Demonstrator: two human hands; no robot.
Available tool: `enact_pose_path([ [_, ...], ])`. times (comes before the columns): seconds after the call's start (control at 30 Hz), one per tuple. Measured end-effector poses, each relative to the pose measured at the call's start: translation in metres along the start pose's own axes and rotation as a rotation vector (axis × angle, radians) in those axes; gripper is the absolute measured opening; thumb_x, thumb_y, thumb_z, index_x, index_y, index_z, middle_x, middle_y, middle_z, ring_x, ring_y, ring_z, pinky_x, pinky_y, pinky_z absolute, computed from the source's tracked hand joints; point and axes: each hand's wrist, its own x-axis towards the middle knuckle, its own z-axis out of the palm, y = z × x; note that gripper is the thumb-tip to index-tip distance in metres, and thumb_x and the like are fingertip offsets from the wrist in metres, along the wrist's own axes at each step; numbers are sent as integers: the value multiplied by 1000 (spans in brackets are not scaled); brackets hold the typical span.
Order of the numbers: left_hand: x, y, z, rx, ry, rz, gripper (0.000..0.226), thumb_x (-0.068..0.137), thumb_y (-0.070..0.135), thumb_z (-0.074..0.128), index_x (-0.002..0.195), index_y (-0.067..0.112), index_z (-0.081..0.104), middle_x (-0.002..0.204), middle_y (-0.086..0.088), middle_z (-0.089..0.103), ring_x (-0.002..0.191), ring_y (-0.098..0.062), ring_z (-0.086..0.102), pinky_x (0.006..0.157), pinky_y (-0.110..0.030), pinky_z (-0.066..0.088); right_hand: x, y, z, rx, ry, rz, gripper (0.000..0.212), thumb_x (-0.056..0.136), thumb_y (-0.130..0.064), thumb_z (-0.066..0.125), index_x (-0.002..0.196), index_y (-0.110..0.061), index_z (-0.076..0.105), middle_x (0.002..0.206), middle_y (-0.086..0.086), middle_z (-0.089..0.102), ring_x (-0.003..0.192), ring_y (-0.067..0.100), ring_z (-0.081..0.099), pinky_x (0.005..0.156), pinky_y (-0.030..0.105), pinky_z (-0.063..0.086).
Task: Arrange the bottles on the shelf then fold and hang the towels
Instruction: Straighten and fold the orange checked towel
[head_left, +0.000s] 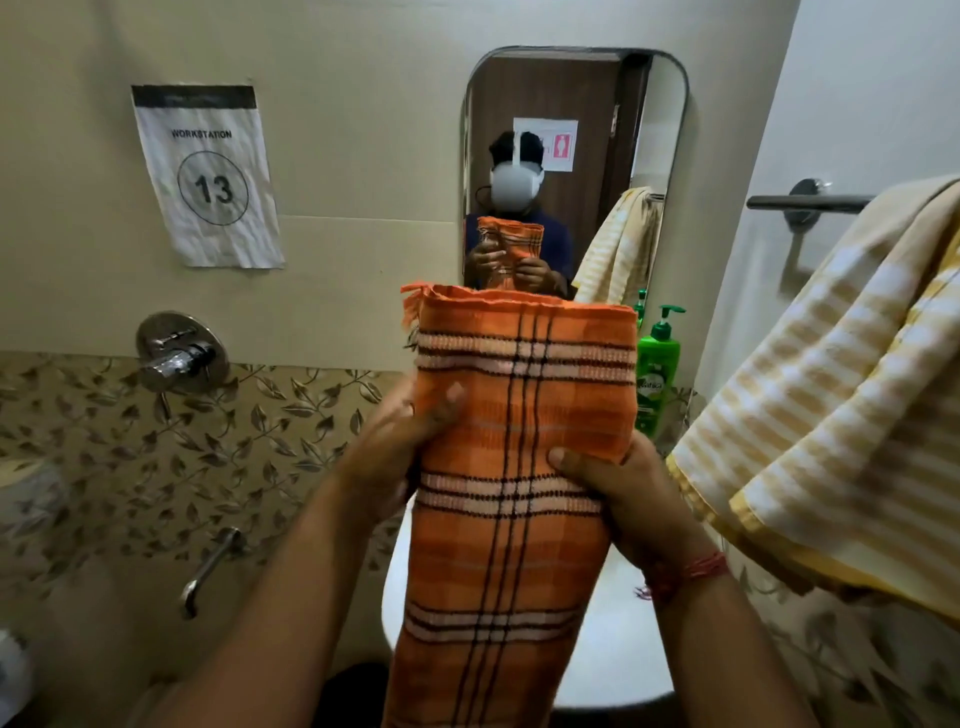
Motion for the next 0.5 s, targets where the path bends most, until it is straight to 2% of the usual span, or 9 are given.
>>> enact_pose_path([
  [0.07, -13, -13, -14, 43, -141, -187, 88, 62, 51, 89, 130, 12, 51, 115, -9, 74, 110, -32, 70, 85, -40, 59, 11, -13, 5, 23, -16, -20, 38, 73, -9, 72, 110, -12, 66, 107, 11, 75, 101, 31, 72, 85, 44, 59],
  [0.1, -18, -20, -15, 66, -147, -227, 90, 56, 53, 91, 128, 14, 54, 114, -7, 75, 110, -32, 70, 85, -40, 59, 18, -18, 5, 48, -16, -15, 38, 74, -9, 71, 111, -11, 65, 107, 12, 75, 100, 31, 72, 85, 44, 60],
  [0.13, -21, -25, -13, 76, -112, -219, 85, 55, 49, 93, 125, 16, 57, 113, -7, 75, 110, -32, 70, 84, -40, 59, 24, -20, 5, 76, -5, -4, 38, 75, -9, 70, 113, -9, 64, 107, 12, 75, 100, 31, 72, 84, 43, 60],
  [0.2, -18, -31, -6, 49, 42, -84, 54, 65, 28, 89, 112, 14, 67, 106, -10, 76, 103, -33, 72, 81, -39, 61, 31, -18, 3, 136, -7, 4, 40, 79, -13, 71, 118, -8, 61, 109, 13, 74, 102, 35, 70, 82, 42, 60],
  [0.23, -14, -29, 0, 20, 122, -17, 40, 70, 16, 84, 107, 11, 70, 102, -13, 76, 99, -34, 73, 79, -40, 61, 31, -12, -1, 178, -50, 18, 47, 80, -18, 74, 123, -9, 58, 114, 15, 72, 106, 36, 68, 84, 44, 59],
  [0.3, -5, -23, 9, -35, 240, 55, 30, 74, 4, 81, 102, 9, 71, 99, -15, 76, 93, -33, 74, 78, -41, 62, 22, 8, -9, 215, -198, 105, 71, 72, -33, 84, 133, -16, 51, 127, 18, 65, 115, 38, 64, 91, 53, 55],
  [0.37, 4, -19, 11, -66, 336, 96, 28, 74, 8, 79, 101, 8, 71, 97, -15, 77, 89, -30, 75, 73, -36, 62, 6, 27, -9, 181, -284, 168, 77, 64, -31, 88, 132, -15, 53, 126, 19, 66, 115, 37, 64, 89, 50, 55],
  [0.43, 7, -17, 5, -40, 381, 97, 35, 75, 19, 79, 107, 7, 69, 100, -15, 77, 93, -34, 74, 72, -36, 61, 0, 36, -3, 155, -223, 169, 61, 65, -15, 82, 122, -12, 61, 114, 21, 71, 105, 37, 69, 78, 40, 59],
  [0.5, 2, -21, -11, -42, 257, -19, 59, 73, 40, 85, 119, 10, 65, 113, -15, 75, 106, -36, 71, 79, -40, 60, 8, 32, 3, 147, -101, 152, 52, 69, -5, 78, 118, -10, 62, 107, 23, 72, 95, 39, 72, 69, 40, 61],
])
